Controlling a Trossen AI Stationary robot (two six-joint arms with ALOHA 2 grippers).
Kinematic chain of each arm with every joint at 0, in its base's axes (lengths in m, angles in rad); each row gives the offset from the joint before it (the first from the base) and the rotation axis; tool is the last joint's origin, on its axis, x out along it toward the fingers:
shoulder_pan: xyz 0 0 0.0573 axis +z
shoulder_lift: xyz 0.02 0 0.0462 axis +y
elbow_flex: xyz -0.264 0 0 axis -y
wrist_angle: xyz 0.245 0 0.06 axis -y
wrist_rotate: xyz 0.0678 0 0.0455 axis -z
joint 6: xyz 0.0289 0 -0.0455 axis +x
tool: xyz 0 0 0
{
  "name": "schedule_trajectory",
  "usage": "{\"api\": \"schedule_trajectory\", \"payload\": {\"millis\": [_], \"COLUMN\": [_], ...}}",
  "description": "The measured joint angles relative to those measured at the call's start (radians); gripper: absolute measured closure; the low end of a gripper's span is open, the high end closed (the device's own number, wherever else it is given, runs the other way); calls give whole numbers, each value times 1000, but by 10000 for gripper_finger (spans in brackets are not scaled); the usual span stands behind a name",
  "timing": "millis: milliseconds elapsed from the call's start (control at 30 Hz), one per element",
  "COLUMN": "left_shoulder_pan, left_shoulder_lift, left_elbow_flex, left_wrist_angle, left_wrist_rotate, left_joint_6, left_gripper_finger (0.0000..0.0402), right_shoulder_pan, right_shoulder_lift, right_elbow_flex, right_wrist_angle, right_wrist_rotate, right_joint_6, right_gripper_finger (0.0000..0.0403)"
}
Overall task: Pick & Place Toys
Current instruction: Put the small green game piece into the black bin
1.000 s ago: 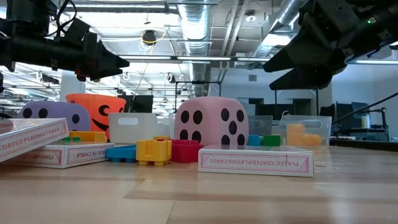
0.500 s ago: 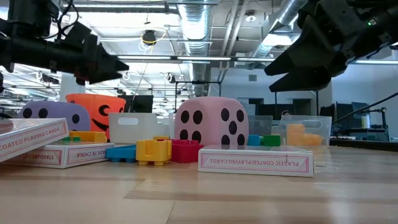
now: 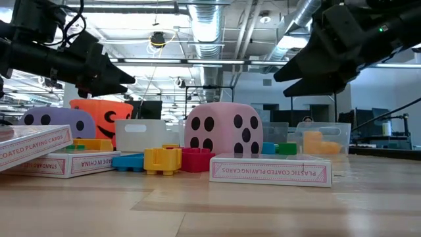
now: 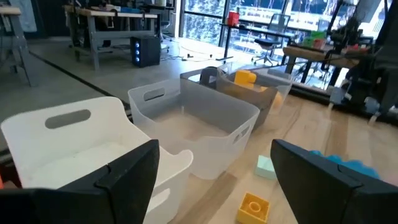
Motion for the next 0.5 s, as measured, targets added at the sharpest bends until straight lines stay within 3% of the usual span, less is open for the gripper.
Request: {"api": "schedule_trajectory", "payload": {"millis": [167,367,500], "left_shoulder_pan": [0,0,0], "left_shoulder_lift": [0,0,0], "left_elbow_flex": [0,0,0], "left_wrist_angle": [28,66,50], "left_wrist_rotate": [0,0,1], "left_joint_6": [-21,-21,-24], "left_gripper_finger": [101,101,101], "right_shoulder_pan": [-57,-130,-149], "right_shoulder_lift": [0,0,0], "right_elbow_flex": [0,0,0], "right_wrist_angle": [25,4,4], "right_wrist_rotate": [-2,-146,-155], "right_joint_6": [22,104,74], "right_gripper_finger": [8,7,4]}}
